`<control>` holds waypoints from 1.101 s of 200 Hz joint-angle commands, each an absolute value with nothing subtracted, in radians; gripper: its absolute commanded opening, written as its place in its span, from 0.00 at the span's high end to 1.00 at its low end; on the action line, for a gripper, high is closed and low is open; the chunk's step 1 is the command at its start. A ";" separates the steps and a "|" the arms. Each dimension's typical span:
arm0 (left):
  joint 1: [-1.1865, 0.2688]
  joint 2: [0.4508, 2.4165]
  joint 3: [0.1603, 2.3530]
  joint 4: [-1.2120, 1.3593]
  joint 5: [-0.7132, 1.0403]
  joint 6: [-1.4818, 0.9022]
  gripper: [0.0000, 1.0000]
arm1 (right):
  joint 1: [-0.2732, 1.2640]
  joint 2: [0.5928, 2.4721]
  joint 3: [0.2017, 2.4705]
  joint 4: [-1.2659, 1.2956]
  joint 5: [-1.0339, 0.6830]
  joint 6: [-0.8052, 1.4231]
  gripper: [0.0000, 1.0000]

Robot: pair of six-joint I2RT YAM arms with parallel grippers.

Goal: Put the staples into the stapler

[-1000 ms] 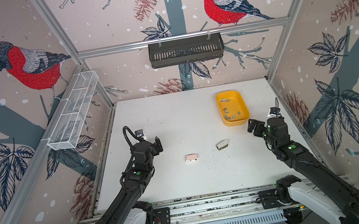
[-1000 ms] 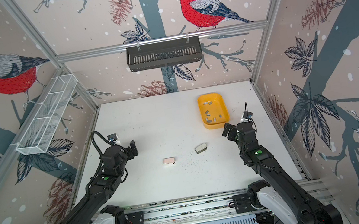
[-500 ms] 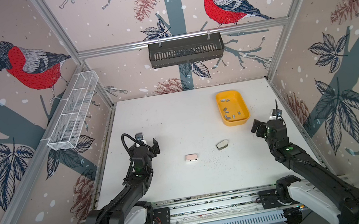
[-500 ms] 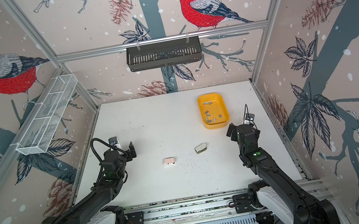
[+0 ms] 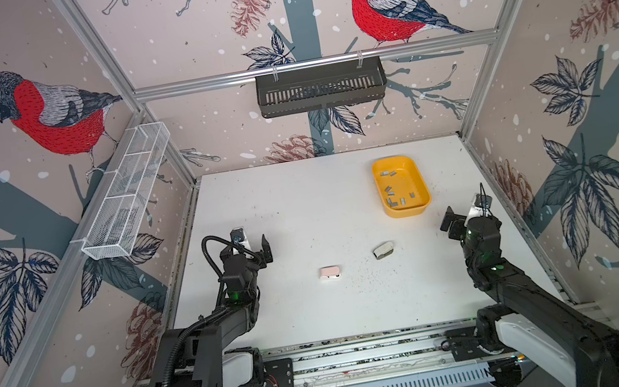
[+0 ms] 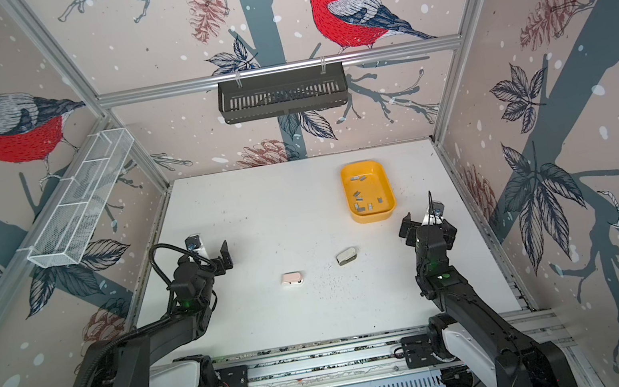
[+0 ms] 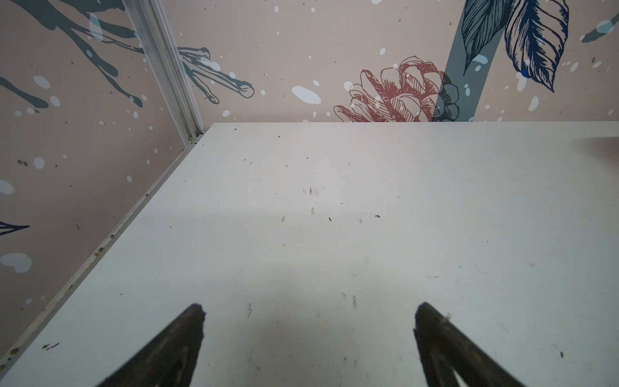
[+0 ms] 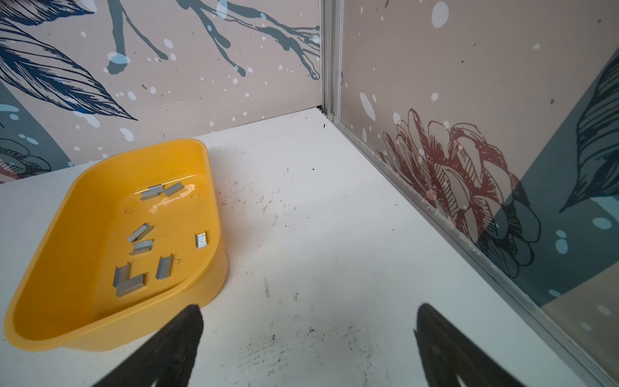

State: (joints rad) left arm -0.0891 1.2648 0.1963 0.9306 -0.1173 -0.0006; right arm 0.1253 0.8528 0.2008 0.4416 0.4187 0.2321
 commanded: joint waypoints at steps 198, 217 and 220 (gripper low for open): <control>0.000 1.500 0.291 1.100 -0.039 -0.022 0.02 | 0.118 1.195 0.125 1.077 0.303 0.099 0.01; 0.000 1.500 0.291 1.100 -0.038 -0.021 0.02 | 0.121 1.223 0.121 1.132 0.289 0.083 0.00; 0.000 1.500 0.291 1.099 -0.039 -0.021 0.02 | 0.122 1.227 0.125 1.132 0.291 0.077 0.00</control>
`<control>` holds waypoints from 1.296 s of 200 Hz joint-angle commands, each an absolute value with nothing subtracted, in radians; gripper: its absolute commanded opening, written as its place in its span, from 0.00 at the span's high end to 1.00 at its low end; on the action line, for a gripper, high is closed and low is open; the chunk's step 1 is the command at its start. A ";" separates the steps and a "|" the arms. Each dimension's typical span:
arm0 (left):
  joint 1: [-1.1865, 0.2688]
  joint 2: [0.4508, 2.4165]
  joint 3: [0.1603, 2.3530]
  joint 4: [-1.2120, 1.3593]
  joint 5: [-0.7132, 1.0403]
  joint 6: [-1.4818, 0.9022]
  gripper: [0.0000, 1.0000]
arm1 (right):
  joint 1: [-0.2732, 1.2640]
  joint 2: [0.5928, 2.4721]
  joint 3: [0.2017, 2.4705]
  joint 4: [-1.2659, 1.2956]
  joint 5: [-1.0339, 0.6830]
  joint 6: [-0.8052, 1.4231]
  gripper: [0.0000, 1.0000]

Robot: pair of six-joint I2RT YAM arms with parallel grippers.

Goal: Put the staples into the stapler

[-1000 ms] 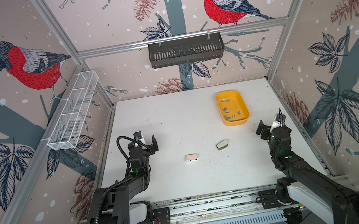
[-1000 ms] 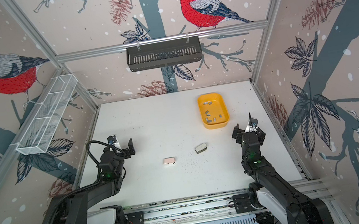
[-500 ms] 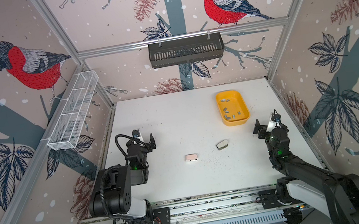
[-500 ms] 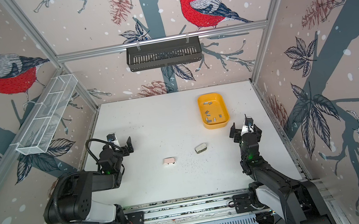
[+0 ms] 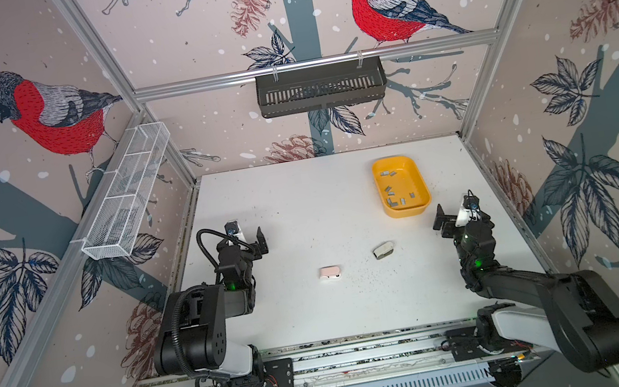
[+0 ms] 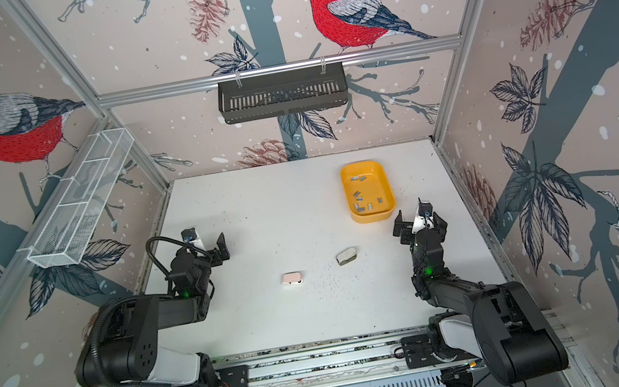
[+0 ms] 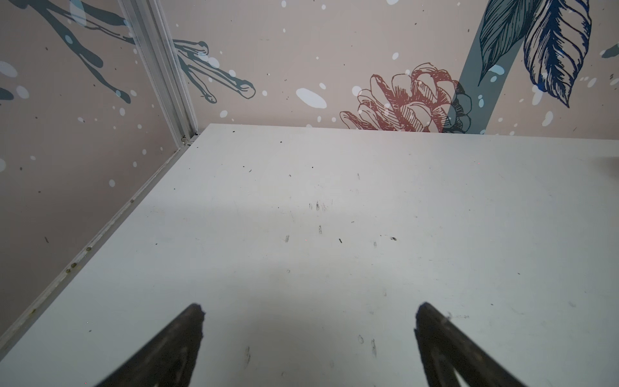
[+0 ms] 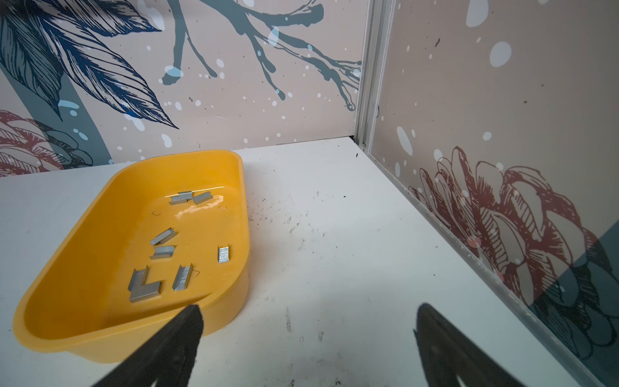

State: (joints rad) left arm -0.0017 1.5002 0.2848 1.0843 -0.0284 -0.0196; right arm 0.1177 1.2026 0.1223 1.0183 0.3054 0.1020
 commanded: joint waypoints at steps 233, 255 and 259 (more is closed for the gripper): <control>0.000 1.500 0.291 1.100 -0.040 -0.021 0.02 | 0.009 1.465 0.099 1.402 -0.111 -0.022 0.00; 0.000 1.500 0.291 1.100 -0.039 -0.021 0.02 | -0.014 1.474 0.141 1.339 -0.118 0.007 0.00; 0.000 1.500 0.291 1.100 -0.040 -0.021 0.02 | -0.020 1.478 0.160 1.309 -0.108 0.017 0.00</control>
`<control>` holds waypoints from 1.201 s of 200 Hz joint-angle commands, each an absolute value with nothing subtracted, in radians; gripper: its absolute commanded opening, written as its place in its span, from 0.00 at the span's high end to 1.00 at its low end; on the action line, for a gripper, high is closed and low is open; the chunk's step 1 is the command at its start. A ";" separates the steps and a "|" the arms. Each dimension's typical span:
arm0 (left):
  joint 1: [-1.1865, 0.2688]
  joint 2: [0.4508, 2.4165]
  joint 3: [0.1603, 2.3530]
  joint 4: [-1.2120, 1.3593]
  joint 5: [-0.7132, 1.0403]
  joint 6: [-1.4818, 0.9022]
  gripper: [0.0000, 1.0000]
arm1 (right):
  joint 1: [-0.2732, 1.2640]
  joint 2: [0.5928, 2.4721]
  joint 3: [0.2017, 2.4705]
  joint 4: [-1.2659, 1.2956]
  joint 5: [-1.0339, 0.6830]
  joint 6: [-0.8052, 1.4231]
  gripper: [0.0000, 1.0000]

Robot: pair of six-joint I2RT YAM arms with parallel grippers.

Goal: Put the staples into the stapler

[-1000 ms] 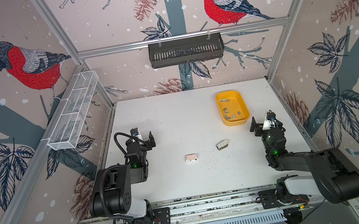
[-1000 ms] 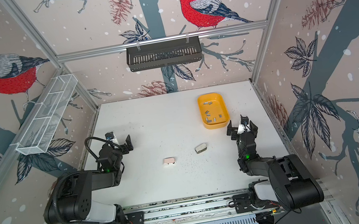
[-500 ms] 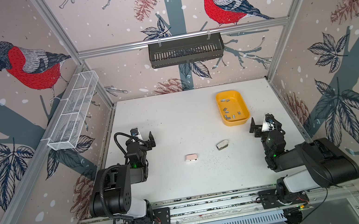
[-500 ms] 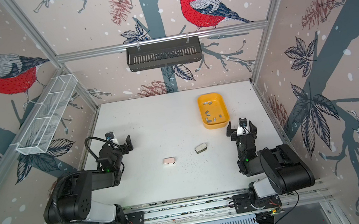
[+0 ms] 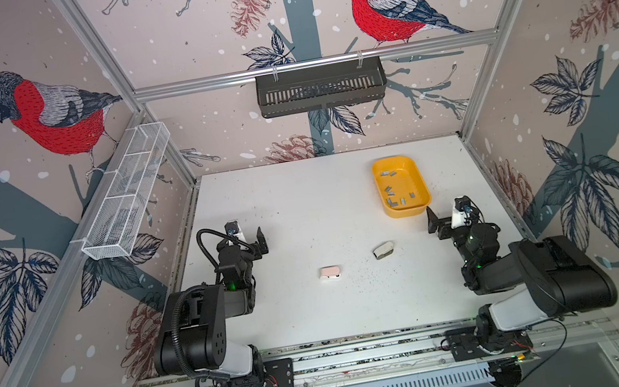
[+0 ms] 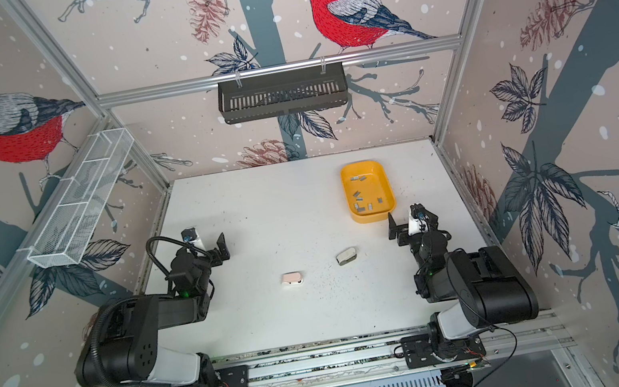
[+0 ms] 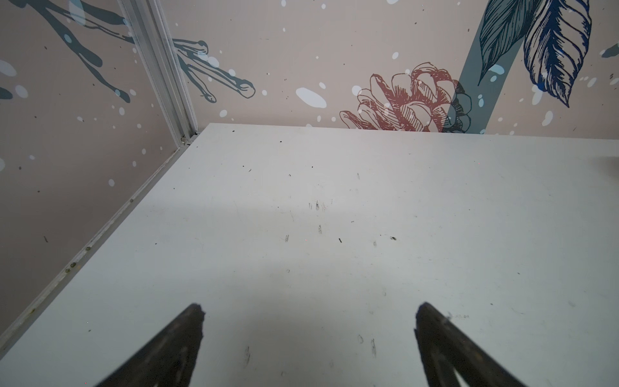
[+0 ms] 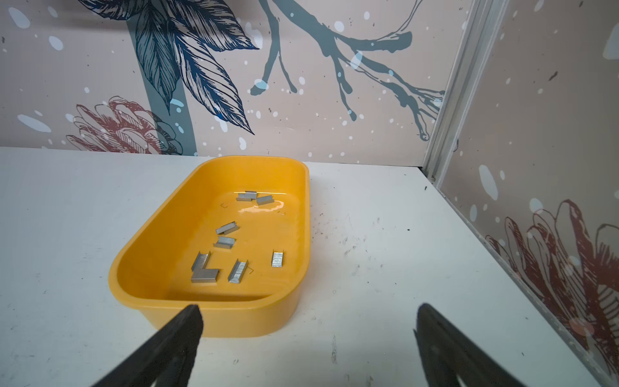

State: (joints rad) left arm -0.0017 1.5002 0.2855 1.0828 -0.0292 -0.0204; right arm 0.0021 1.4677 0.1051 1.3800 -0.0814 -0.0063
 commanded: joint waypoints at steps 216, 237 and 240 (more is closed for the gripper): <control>0.001 1.500 0.291 1.100 -0.039 -0.022 0.02 | -0.010 1.493 0.222 1.210 -0.025 0.040 0.00; 0.000 1.500 0.291 1.100 -0.039 -0.022 0.02 | -0.009 1.492 0.220 1.213 -0.021 0.040 0.01; 0.000 1.500 0.291 1.100 -0.039 -0.023 0.02 | -0.009 1.492 0.219 1.214 -0.020 0.040 0.00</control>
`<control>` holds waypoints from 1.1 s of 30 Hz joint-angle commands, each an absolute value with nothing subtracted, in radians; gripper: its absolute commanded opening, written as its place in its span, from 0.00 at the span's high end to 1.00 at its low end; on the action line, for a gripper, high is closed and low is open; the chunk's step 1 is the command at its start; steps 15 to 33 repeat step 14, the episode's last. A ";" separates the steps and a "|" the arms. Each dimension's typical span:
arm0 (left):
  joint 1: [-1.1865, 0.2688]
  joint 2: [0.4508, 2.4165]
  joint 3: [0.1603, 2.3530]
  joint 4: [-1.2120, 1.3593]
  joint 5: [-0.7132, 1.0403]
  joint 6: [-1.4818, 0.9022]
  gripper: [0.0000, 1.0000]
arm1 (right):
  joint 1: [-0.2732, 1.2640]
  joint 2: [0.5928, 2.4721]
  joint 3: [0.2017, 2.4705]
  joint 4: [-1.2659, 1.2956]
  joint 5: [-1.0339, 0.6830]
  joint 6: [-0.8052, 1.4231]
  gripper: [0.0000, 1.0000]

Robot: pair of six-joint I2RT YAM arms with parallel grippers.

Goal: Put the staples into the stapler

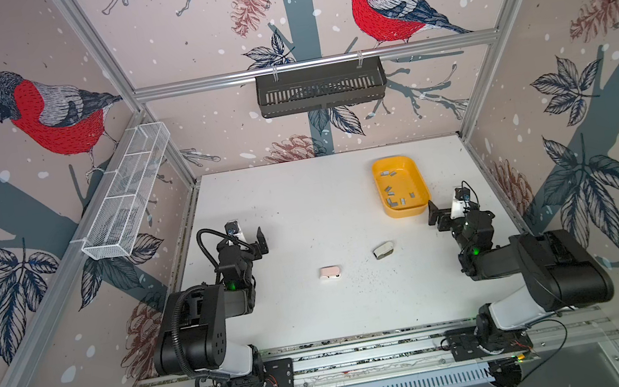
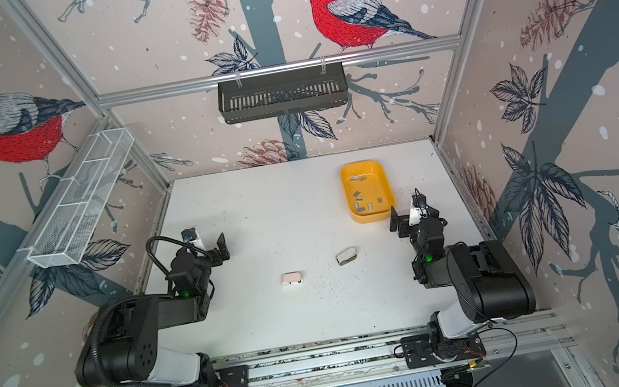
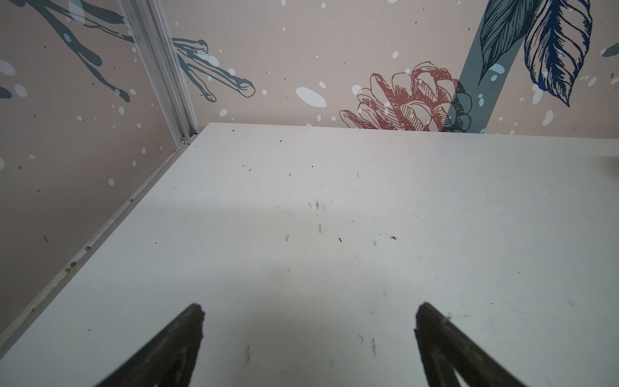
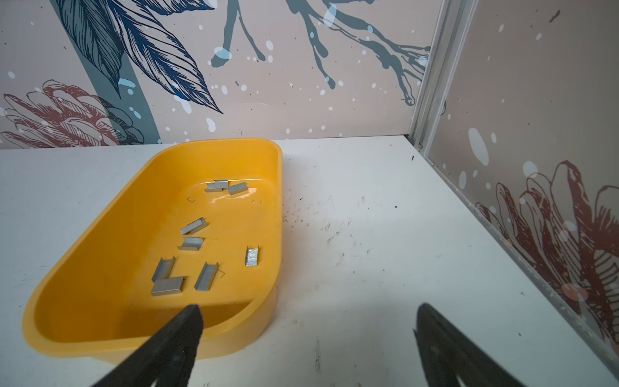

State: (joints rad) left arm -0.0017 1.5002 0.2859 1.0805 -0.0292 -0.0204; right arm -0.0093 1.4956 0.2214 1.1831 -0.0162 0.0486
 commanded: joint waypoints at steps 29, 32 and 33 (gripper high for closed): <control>0.000 1.500 0.291 1.099 -0.039 -0.023 0.02 | -0.005 1.492 0.220 1.214 -0.010 0.040 0.01; 0.000 1.500 0.291 1.099 -0.039 -0.023 0.02 | -0.005 1.492 0.220 1.214 -0.010 0.040 0.01; 0.000 1.500 0.291 1.099 -0.039 -0.023 0.02 | -0.005 1.492 0.220 1.214 -0.010 0.040 0.01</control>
